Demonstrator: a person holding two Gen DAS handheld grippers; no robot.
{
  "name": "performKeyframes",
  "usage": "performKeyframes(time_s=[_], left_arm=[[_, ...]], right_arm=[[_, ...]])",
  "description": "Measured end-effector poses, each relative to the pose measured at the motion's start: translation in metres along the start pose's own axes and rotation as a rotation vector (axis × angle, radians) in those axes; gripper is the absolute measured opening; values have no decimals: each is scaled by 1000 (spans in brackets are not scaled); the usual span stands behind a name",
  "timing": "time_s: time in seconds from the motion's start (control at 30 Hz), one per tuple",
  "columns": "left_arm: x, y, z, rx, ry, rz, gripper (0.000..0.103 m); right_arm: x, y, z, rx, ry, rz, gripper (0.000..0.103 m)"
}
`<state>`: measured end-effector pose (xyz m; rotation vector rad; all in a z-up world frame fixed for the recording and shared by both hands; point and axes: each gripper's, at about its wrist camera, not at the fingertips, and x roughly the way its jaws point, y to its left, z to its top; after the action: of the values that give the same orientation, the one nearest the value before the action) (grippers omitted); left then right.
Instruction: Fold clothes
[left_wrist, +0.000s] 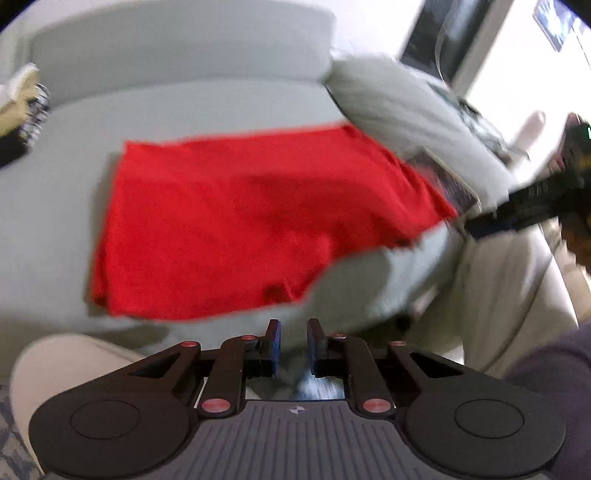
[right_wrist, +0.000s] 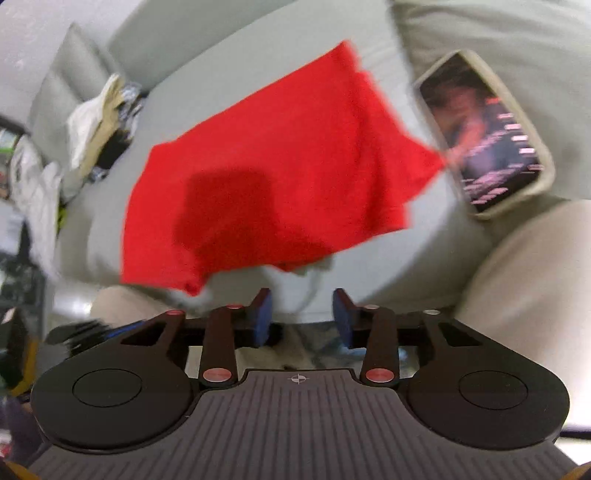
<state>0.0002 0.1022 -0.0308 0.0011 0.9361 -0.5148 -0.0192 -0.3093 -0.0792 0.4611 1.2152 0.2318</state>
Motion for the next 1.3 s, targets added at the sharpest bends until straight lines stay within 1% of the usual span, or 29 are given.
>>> performKeyframes(time_s=[0.07,0.13,0.17,0.23,0.3,0.37,0.4,0.43,0.5,0.53,0.57,0.6,0.67,0.7,0.73,0.83,0.87,0.9,0.93,0.97,1.0,1.03,1.07,1.1,1.13,1.17,1.2,1.23,1.3], left_arm=[[-1,2,7,-37,-60,26,14],[10,-6,16,-55,-110,56,17],[17,-11,21,-51,-128,70,17],[34,-23,26,4,-159,99,17],[51,-38,26,90,-193,124,17],[64,-51,22,151,-179,112,17],[72,-54,18,174,-150,95,17],[78,-59,11,205,-105,100,17],[89,-69,0,269,-22,111,16],[86,-72,-3,297,7,117,17],[81,-71,-3,281,48,99,17],[74,-67,-3,250,51,74,17],[56,-58,-2,206,12,55,23],[48,-53,0,184,-8,53,23],[43,-47,5,165,-29,73,23],[29,-31,26,81,-93,101,23],[24,-25,34,48,-116,105,25],[20,-17,44,3,-142,107,26],[17,-6,54,-45,-167,108,28],[15,4,63,-93,-190,109,28],[18,15,70,-141,-208,105,28],[23,26,77,-187,-226,99,27],[30,37,84,-234,-237,95,21],[44,47,91,-281,-231,98,18],[57,56,98,-328,-225,100,14],[70,66,105,-376,-219,99,11],[83,77,108,-425,-214,88,10],[94,88,112,-474,-210,67,10],[112,113,114,-571,-230,42,10]], right_arm=[[2,-3,2,20,-45,-16,43],[12,8,9,13,-81,-1,43],[15,15,10,-10,-101,7,37],[26,31,13,-93,-143,-5,33],[40,50,15,-199,-181,-51,32],[51,66,14,-293,-209,-83,32],[57,72,11,-340,-222,-94,32],[64,76,7,-385,-212,-112,32],[79,81,-5,-461,-152,-171,32],[80,82,-13,-474,-135,-198,32],[78,80,-20,-468,-106,-212,32],[75,78,-25,-453,-60,-225,32],[62,66,-28,-389,-25,-198,33],[55,60,-28,-352,-15,-178,33],[48,56,-27,-328,-28,-163,33],[27,56,-17,-289,-114,-131,39],[21,60,-10,-275,-147,-110,39],[13,65,-3,-262,-180,-87,40],[7,69,5,-251,-218,-65,43],[2,73,12,-240,-262,-44,48],[-3,77,18,-229,-306,-23,49],[-5,80,26,-223,-349,-8,51],[-1,83,37,-221,-385,-2,51],[5,86,48,-216,-411,-1,50],[14,88,58,-198,-434,-4,45],[27,89,69,-174,-436,4,31],[41,89,82,-151,-422,23,23],[55,89,94,-128,-408,42,18],[84,86,116,-86,-386,79,18]])
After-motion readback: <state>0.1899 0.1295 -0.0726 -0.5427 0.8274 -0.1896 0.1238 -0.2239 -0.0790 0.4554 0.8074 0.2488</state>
